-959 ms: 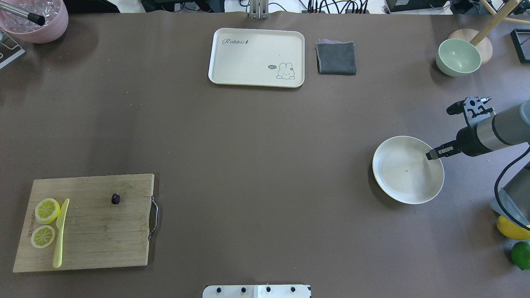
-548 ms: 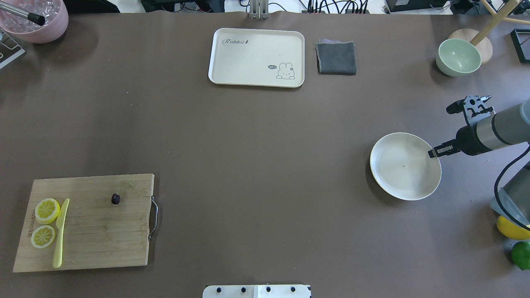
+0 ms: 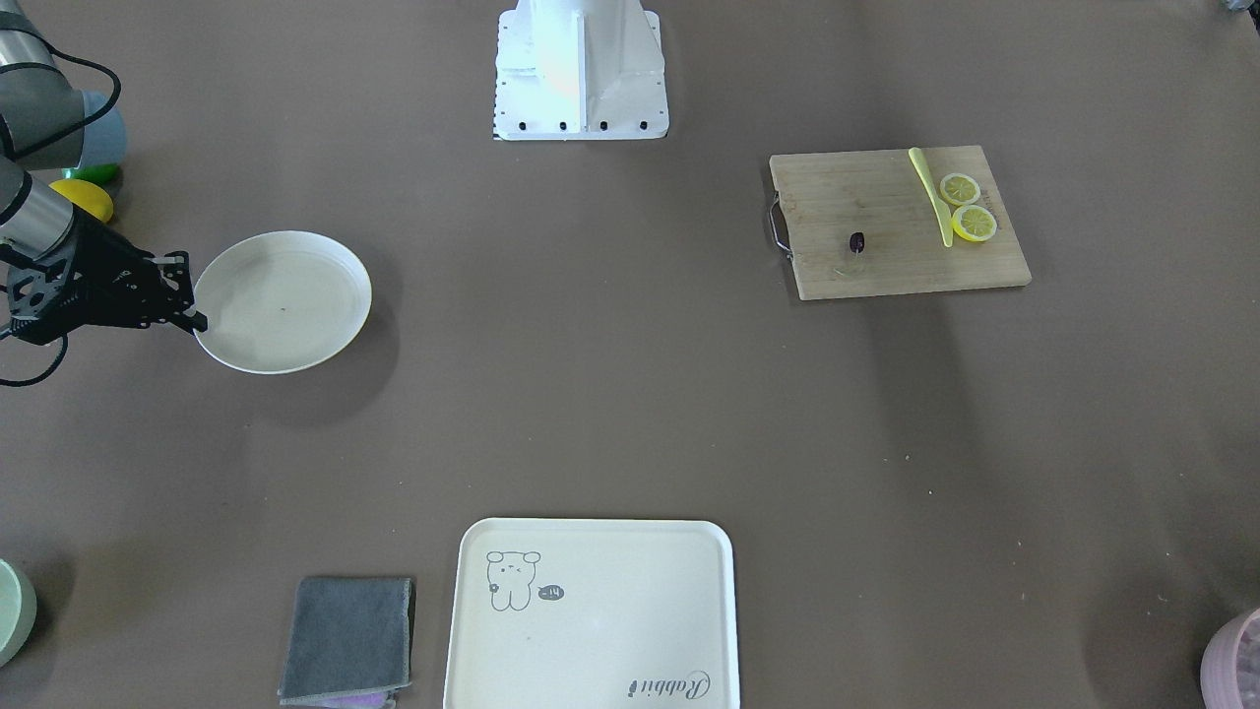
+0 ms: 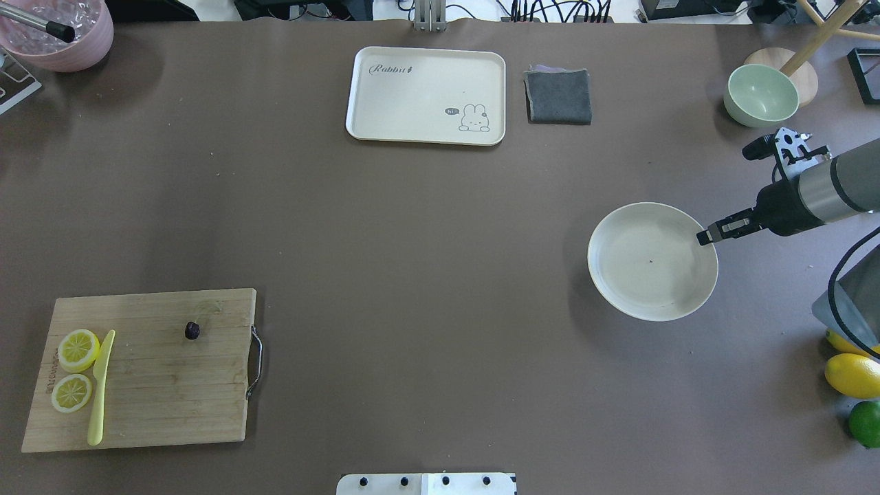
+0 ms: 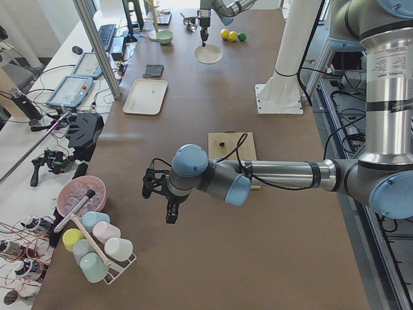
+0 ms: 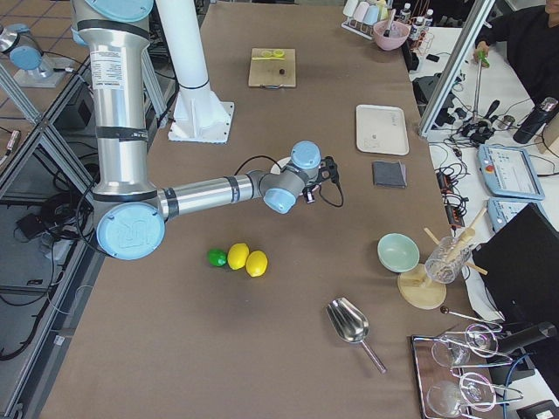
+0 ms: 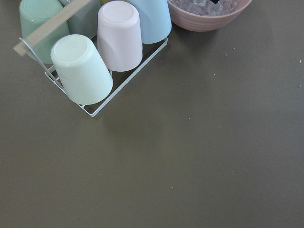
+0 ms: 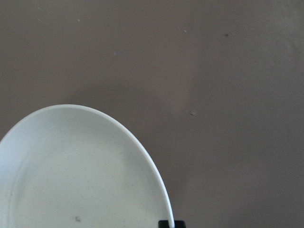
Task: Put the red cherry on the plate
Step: 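Drag the white plate with the right gripper toward the table center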
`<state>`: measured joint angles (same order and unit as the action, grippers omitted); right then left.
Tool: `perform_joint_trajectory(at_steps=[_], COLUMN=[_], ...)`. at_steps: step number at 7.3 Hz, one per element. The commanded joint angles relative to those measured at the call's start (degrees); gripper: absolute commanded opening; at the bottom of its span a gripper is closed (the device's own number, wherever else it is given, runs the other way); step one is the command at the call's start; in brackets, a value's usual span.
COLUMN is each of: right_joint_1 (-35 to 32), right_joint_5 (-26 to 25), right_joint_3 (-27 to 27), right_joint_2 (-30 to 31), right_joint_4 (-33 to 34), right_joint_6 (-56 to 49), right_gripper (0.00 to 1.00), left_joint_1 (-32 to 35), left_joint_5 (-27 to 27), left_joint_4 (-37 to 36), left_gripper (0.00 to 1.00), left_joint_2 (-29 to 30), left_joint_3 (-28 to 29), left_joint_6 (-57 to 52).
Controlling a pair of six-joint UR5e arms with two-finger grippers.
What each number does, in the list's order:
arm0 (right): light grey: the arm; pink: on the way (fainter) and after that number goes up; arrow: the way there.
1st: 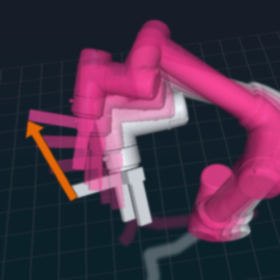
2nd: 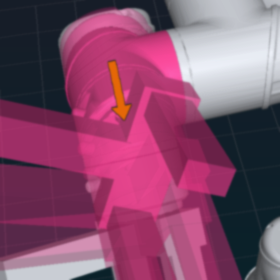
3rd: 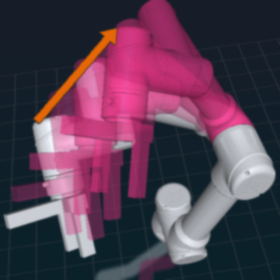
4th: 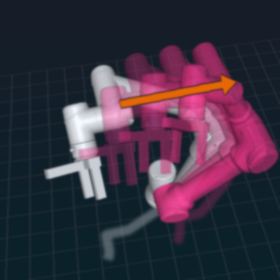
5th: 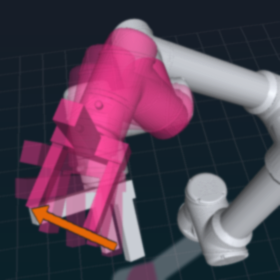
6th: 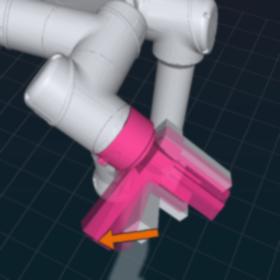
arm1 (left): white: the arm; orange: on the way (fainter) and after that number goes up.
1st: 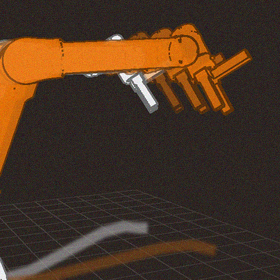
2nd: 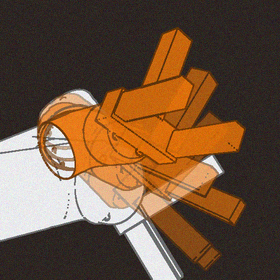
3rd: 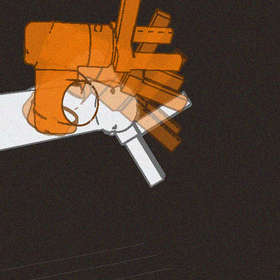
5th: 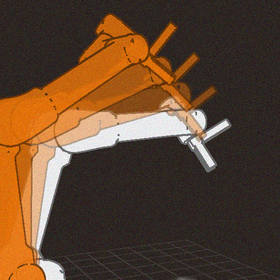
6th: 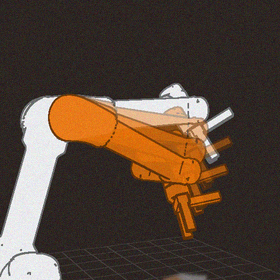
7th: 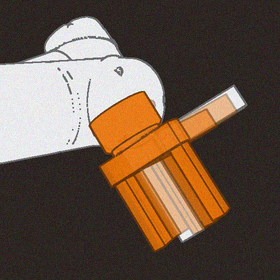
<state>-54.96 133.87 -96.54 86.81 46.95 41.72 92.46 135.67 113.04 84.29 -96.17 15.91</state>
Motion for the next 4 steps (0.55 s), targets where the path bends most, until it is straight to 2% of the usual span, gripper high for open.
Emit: perform_joint_trajectory(at_steps=[1,4], right_joint_1=[1.85,17.38], right_joint_5=[0.96,-18.67], right_joint_3=[0.12,0.12], right_joint_2=[-9.5,-19.1], right_joint_4=[0.51,4.27], right_joint_6=[12.25,29.16], right_gripper=[0.0,0.0], left_joint_1=[0.0,0.0], left_joint_5=[0.03,0.03], left_joint_4=[0.25,0.43], left_gripper=[0.98,0.98], left_joint_2=[0.0,0.0], left_joint_3=[-0.16,0.63], left_joint_6=[0.0,-0.09])
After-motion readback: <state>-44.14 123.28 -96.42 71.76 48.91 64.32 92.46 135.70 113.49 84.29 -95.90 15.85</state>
